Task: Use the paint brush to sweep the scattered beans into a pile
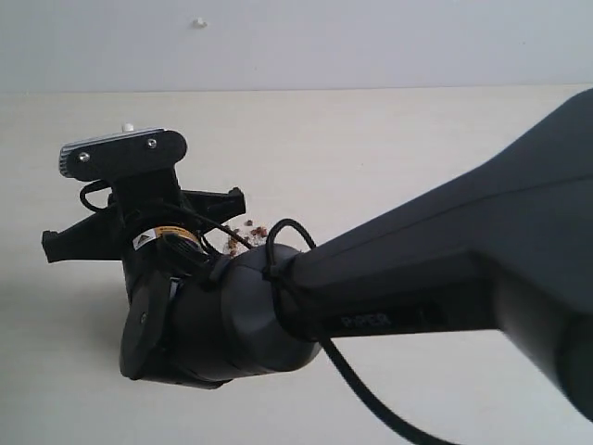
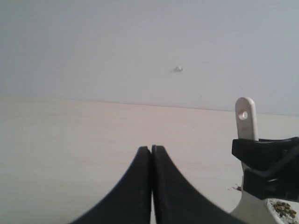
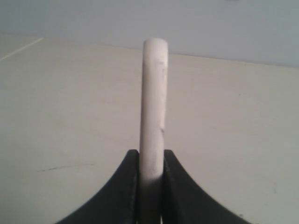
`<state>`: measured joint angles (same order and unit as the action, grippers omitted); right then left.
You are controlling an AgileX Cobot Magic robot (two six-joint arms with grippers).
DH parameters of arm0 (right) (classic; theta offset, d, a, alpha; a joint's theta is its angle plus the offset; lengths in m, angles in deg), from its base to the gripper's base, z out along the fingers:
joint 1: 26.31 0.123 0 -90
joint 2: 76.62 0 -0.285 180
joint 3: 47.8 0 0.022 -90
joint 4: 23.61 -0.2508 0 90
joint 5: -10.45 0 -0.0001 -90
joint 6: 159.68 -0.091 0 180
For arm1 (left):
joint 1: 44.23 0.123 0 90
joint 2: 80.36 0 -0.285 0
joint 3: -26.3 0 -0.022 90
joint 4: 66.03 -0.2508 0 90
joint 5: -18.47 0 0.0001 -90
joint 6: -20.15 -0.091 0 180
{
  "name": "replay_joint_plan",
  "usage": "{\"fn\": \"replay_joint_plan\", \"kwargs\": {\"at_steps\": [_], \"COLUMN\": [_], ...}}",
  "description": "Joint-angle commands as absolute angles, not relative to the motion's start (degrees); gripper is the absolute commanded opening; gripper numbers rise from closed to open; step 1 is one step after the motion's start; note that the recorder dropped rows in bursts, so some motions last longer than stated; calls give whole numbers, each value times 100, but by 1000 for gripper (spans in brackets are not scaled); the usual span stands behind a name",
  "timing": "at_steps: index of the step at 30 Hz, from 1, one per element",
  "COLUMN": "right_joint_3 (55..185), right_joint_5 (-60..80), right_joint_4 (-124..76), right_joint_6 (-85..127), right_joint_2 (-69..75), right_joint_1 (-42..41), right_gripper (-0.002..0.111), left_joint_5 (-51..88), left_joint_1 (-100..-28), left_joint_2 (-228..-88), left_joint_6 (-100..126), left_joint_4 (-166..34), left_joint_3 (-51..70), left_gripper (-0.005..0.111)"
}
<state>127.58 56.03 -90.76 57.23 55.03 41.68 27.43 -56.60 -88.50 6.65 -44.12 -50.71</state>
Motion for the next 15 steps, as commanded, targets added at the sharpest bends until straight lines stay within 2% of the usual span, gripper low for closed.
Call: {"fn": "replay_joint_plan", "kwargs": {"at_steps": [1,7,15], "right_joint_3": [12741,12741,12741], "right_joint_5": [6084,6750,6459], "right_joint_4": [-9373,-9518,-9377], "right_joint_6": [6494,7067,7225], "right_joint_2": [5636,5636,5330], "right_joint_1": [4167,4085,4076], "right_gripper": [0,0,0], "left_joint_5": [2737,2737,2737], "left_joint_1": [-5698,-5698,-5698], "left_joint_2": [-8814,-8814,-8814], "left_joint_6": [683,683,683], "left_joint_4": [-4436,-4436,-4436], "left_joint_3": [-5092,-5092,-5092], "left_gripper": [0,0,0]}}
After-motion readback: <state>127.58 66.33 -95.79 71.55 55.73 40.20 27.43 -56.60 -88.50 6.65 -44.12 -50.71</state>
